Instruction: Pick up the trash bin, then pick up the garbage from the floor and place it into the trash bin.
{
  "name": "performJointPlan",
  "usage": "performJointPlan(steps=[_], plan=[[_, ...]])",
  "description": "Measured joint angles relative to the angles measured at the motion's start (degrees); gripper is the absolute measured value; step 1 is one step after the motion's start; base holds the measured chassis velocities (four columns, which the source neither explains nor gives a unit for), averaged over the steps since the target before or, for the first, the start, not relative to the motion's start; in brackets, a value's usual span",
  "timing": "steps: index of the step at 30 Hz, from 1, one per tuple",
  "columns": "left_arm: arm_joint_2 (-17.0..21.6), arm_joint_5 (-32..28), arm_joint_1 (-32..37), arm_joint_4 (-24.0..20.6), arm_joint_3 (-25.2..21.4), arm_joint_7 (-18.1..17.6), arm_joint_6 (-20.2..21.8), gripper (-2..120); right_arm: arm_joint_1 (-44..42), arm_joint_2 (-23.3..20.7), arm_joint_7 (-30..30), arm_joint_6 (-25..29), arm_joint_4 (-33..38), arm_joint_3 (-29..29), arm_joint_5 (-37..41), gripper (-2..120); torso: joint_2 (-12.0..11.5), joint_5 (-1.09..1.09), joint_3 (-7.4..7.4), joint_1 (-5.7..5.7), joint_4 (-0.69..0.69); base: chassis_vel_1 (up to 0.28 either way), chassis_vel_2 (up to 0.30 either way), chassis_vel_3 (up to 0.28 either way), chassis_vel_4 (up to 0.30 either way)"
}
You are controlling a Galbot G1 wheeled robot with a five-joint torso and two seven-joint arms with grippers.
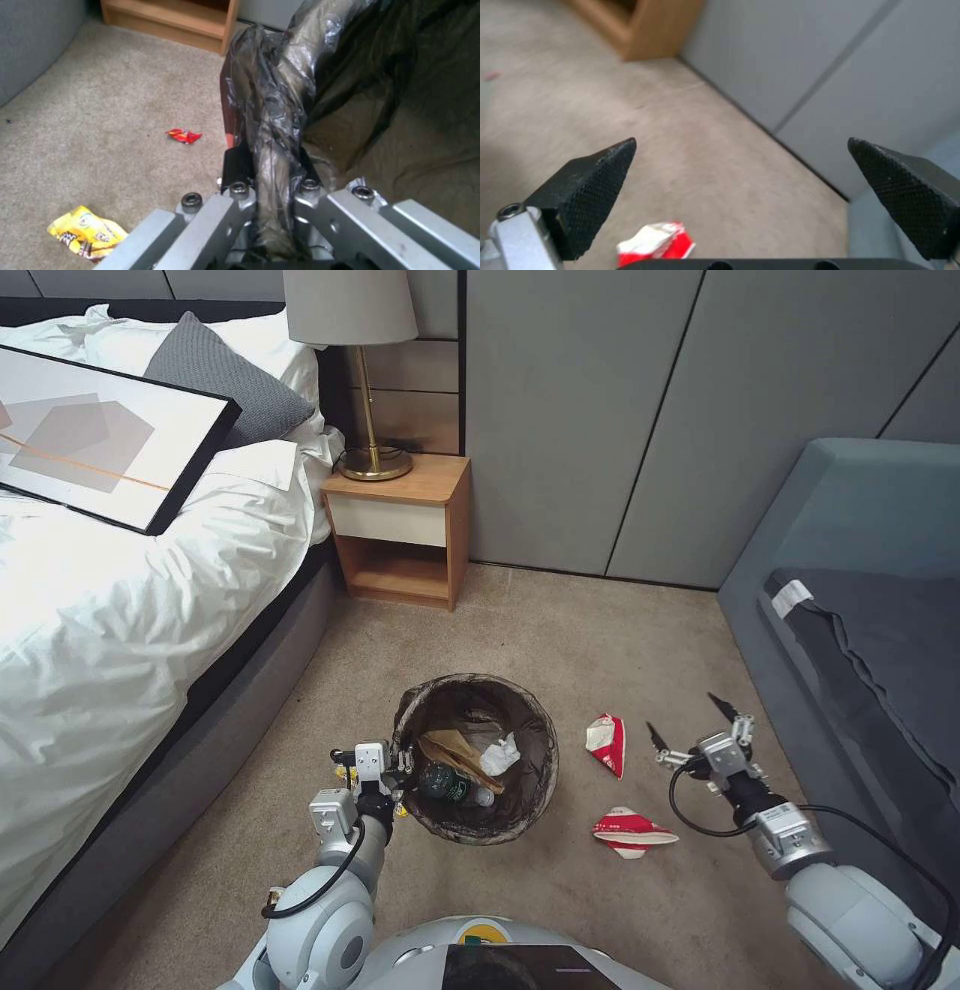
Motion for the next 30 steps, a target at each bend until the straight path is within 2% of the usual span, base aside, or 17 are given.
performJointPlan(steps=[1, 2, 5, 8, 9, 13, 17, 24, 30], plan=[[0.0, 0.0, 0.0, 0.1, 0.0, 0.0, 0.0, 2, 0.2, -3.1, -0.9, 0.7, -1.1, -1.6, -0.4, 100, 0.0, 0.0, 0.0, 0.0, 0.0, 0.0, 0.0, 0.0, 0.0], [0.0, 0.0, 0.0, 0.1, 0.0, 0.0, 0.0, 2, 0.2, -3.1, -0.9, 0.7, -1.1, -1.6, -0.4, 100, 0.0, 0.0, 0.0, 0.0, 0.0, 0.0, 0.0, 0.0, 0.0], [-0.2, 0.0, 0.0, 0.4, -0.1, 0.0, 0.0, 2, 2.0, -8.1, -2.8, 1.9, -3.6, -5.9, -0.9, 100, 0.0, 0.0, 0.0, 0.0, -0.01, 0.0, 0.0, 0.0, 0.0], [-0.3, 0.0, 0.0, 0.6, -0.2, 0.0, 0.0, 2, 3.9, -9.9, -4.1, 2.1, -4.5, -8.7, -0.8, 100, 0.0, 0.0, 0.0, 0.0, -0.01, 0.0, 0.0, 0.0, 0.0], [-0.3, 0.0, 0.0, 0.8, -0.3, 0.0, 0.0, 2, 5.7, -11.3, -6.2, 2.4, -5.4, -10.8, -0.5, 100, 0.0, 0.0, 0.0, 0.0, -0.01, 0.0, 0.0, 0.0, 0.0], [-0.4, 0.0, -0.3, 1.1, -0.3, 0.0, 0.0, 2, 7.3, -13.6, -9.9, 3.0, -6.5, -12.7, -0.1, 100, 0.0, 0.0, 0.0, 0.0, 0.0, 0.0, 0.0, 0.0, 0.0], [-0.3, -0.2, -1.1, 1.7, 0.1, -0.1, 0.0, 2, 7.5, -15.5, -12.9, 3.7, -7.9, -13.9, -0.1, 100, 0.0, -0.01, 0.01, 0.0, 0.01, 0.0, 0.0, 0.0, 0.0], [0.3, -1.2, -2.8, 2.8, 0.9, -0.2, 0.2, 2, 7.4, -16.1, -17.2, 6.1, -11.2, -15.0, -0.6, 100, 0.0, -0.01, 0.0, 0.0, -0.02, 0.0, 0.0, 0.0, 0.0], [0.5, -1.7, -3.4, 3.3, 0.9, -0.3, 0.3, 2, 9.2, -16.5, -19.9, 7.9, -15.1, -19.3, -2.4, 100, 0.0, 0.0, 0.0, 0.0, -0.01, 0.0, 0.0, 0.0, 0.0]])
